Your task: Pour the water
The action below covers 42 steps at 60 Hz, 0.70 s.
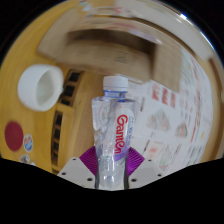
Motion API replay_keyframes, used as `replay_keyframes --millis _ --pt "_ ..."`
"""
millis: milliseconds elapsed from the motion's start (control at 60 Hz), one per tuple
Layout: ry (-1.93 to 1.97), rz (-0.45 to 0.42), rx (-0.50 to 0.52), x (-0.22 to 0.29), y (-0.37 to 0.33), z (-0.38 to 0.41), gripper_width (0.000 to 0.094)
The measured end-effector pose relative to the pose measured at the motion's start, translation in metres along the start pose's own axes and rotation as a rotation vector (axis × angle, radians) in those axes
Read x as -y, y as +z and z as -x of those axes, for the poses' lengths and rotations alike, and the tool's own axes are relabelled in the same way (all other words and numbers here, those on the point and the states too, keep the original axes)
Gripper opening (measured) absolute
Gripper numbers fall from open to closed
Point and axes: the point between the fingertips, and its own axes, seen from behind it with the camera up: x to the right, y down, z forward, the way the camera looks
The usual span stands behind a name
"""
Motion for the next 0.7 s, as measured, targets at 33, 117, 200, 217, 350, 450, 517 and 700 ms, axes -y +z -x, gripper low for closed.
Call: replay_keyframes --millis 33,117,200,217,350,450,517,700 --pt "0.101 0.006 -0.002 -0.002 -0.003 -0.010 0.0318" --pt "0.403 0.018 0.009 -0.009 -0.013 -0.030 0.0319" --pt "0.763 0.047 0.051 -0.015 -0.025 -0.037 0.0319" --pt "0.832 0.055 0.063 -0.017 -0.028 -0.037 0.0319" --pt "1.323 0.083 0.155 -0.020 -0.044 -0.022 0.0319" --pt "1.594 0.152 0.244 -0.017 -0.051 0.024 0.0317" --pt "1.661 0.193 0.283 -0.019 -0.054 0.060 0.0318" --pt "1.720 0.235 0.362 0.007 -0.060 0.134 0.0318"
